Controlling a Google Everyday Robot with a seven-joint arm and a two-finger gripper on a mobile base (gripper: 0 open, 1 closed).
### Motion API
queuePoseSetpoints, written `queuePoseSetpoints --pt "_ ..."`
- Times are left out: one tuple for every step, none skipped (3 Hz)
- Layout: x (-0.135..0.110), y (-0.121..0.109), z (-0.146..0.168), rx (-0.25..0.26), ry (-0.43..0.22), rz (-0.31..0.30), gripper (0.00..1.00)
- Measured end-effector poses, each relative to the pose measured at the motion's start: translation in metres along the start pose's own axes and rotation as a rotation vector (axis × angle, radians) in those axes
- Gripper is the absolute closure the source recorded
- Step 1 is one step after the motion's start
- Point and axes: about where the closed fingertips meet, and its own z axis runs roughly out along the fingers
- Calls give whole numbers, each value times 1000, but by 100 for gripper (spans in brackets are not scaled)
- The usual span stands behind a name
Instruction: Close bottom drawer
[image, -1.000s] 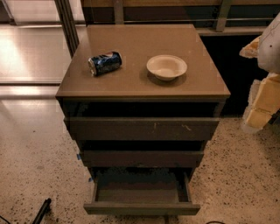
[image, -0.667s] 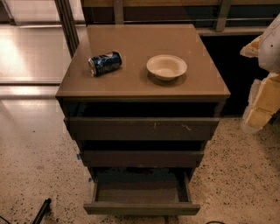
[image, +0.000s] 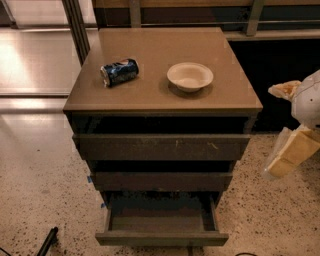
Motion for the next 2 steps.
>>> queuePoseSetpoints --pt "17 28 71 -63 -153 127 0" --pt "26 54 148 -151 -251 257 0"
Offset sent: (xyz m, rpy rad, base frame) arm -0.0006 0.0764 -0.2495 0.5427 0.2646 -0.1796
